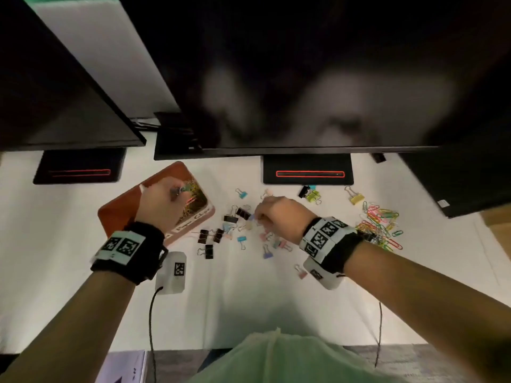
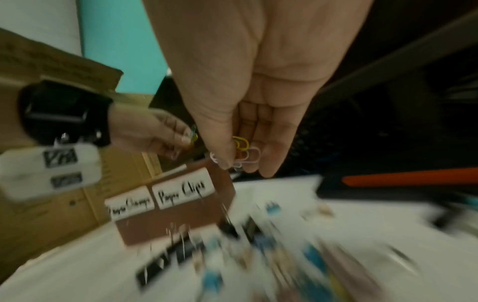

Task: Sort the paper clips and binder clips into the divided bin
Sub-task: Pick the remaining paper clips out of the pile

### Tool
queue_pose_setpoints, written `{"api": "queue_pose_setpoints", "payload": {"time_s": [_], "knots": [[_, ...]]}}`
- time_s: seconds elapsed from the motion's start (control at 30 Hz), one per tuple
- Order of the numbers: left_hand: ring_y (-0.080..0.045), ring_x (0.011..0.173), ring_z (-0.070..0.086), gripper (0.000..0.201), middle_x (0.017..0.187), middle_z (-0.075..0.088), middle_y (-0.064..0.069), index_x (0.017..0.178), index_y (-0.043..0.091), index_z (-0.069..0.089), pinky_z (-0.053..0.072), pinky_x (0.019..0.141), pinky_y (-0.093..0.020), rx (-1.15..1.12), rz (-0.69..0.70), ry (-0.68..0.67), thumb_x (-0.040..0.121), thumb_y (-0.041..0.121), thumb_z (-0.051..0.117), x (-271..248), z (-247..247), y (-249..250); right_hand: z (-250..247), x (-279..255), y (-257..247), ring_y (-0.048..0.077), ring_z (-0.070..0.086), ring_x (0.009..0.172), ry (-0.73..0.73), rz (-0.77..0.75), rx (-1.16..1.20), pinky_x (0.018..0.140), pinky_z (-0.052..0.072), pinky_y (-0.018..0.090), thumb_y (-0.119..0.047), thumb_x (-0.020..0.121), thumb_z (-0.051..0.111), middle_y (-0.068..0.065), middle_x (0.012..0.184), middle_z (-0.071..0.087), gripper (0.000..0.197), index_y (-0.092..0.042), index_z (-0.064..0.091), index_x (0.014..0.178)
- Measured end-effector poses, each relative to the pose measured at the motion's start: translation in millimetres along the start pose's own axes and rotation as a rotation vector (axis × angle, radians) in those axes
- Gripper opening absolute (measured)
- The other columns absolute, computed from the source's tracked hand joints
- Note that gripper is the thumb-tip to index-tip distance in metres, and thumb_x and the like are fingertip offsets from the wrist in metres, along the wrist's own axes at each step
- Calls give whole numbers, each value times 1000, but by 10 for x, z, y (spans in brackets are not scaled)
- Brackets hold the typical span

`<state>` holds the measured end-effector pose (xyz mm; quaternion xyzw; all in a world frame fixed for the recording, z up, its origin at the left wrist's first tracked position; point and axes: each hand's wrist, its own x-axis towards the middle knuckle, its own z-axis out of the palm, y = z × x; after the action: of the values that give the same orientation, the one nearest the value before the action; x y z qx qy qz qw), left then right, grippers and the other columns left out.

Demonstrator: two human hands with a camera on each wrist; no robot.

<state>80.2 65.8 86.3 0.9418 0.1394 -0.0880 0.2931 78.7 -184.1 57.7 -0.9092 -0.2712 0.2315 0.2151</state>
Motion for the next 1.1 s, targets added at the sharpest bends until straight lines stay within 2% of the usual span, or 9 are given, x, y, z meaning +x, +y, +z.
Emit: {"api": "queue_pose_setpoints", "payload": {"time_s": [0.1,0.2,0.33,0.4,0.53,0.67,0.83,0.93,1.1], "knots": [[-13,87,56,9,94,62,2,95,16,60,45,81,-28,-47,-48,20,87,19,61,109,-107,-161,-155,527,-494,25,59,97,94,-63,39,88,50,38,-17,92,49,7,109,61,20,-13,63,106],[-9,83,56,11,92,63,2,94,17,61,46,83,-27,-35,-70,-30,83,16,64,204,-78,-291,-142,977,-891,26,58,100,116,-63,56,90,49,37,-16,92,52,10,110,61,20,-12,63,108],[-21,111,57,38,123,61,-6,121,12,56,45,101,-40,-21,-51,-90,83,10,62,260,-90,-441,10,1269,-1066,27,57,109,57,-8,95,94,46,35,-20,89,59,12,120,60,35,-12,53,123],[-21,117,53,41,129,56,-5,126,16,52,43,103,-43,14,18,-92,86,12,59,245,-126,-466,20,1223,-1039,23,56,111,74,-8,150,96,46,33,-23,89,59,9,124,58,40,-15,49,128],[-15,108,54,30,120,55,0,118,21,57,46,97,-36,-21,193,-88,88,19,57,125,-143,-350,-63,825,-664,12,58,103,196,-27,163,89,50,27,-29,92,55,-1,121,58,32,-21,54,123],[-11,95,58,27,113,56,1,116,18,59,45,85,-22,-153,316,-151,90,16,56,12,35,-44,-112,220,56,15,60,98,254,121,60,87,50,30,-31,91,55,0,114,60,28,-21,58,117],[-11,87,58,28,111,59,0,116,19,57,48,81,-23,-158,420,-268,90,10,53,-83,478,423,-161,-600,826,21,58,105,294,379,-48,94,48,37,-29,89,57,2,115,60,26,-23,60,114],[-9,81,57,30,110,59,0,117,20,56,47,77,-21,-156,455,-352,89,10,54,-191,816,739,-192,-980,1119,24,58,101,308,489,-18,92,46,35,-21,86,62,4,115,58,32,-21,59,118],[-11,91,57,37,116,54,2,123,24,51,47,79,-22,-82,505,-497,87,17,58,-396,1513,1339,-157,-1462,1596,23,56,104,250,568,25,95,46,35,-24,83,65,2,118,53,41,-25,54,123]]}}
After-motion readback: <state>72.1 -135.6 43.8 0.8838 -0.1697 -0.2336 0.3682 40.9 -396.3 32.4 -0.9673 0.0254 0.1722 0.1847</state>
